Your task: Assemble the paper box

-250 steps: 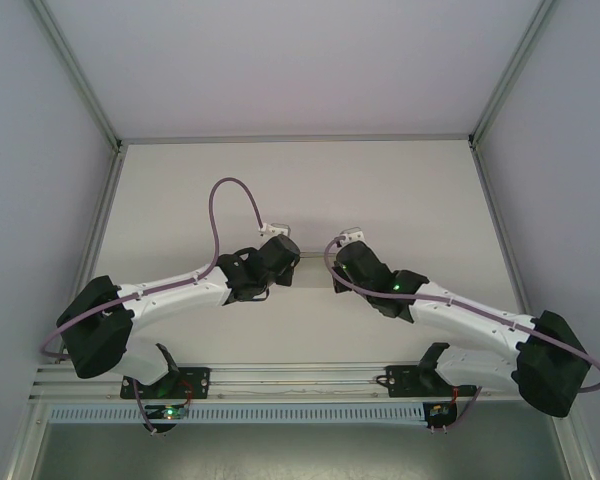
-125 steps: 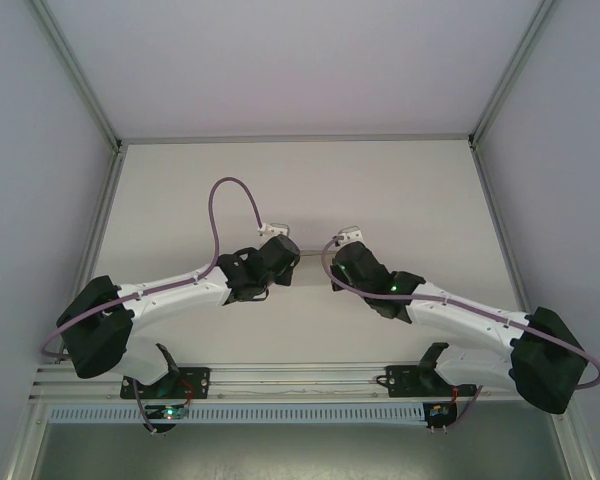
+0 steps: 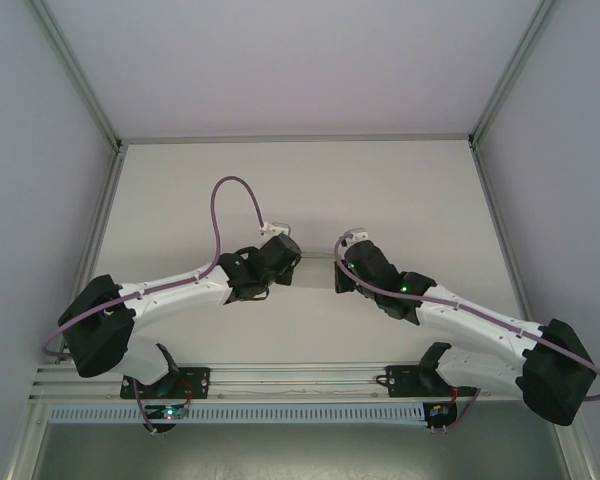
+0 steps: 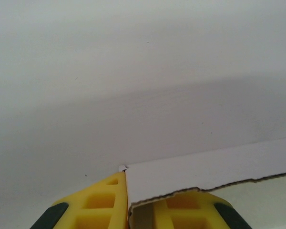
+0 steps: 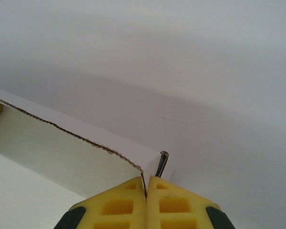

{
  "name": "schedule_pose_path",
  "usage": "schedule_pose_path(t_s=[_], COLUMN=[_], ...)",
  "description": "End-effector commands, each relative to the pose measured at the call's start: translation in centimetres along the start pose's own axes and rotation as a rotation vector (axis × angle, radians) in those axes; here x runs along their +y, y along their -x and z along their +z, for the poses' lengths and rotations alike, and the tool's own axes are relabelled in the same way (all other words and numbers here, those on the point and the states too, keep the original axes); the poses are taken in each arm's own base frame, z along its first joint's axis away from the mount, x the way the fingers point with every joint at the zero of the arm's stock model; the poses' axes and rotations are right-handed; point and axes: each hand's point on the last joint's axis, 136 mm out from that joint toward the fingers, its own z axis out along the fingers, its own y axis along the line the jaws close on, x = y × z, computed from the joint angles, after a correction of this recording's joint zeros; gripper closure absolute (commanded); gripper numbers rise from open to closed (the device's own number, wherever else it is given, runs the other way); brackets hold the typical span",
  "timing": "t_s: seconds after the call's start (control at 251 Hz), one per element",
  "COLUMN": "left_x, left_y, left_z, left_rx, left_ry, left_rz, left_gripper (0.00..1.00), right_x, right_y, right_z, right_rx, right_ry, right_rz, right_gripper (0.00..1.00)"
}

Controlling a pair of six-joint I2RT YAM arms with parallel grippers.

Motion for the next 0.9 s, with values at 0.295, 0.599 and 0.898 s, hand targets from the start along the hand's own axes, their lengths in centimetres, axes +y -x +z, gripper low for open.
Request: schedule_pose_path(t_s=[0.295,0.599,0.898], left_x=[0.4,0.1,-0.1], left_y=[-3.9,-3.8,-4.0], left_z=[1.1,1.1,1.1], left_rx=[0.143,0.144,0.151], left_ry=[0.023,0.011,-0.002], left_rz=[0.106,0.102,0.098], left_gripper=[0.87,0.87,0.87], right_x=[4.3,3.3,0.2], right_y=[3.3,3.2,-1.6], right_z=[-3.3,-2.6,0.1], right_rx=[-0.061,-0.072,-0.029], right_ry=[0.313,0.285,0.157], right_rz=[0.204,0.276,0.298], right_gripper=[1.00,1.00,1.00])
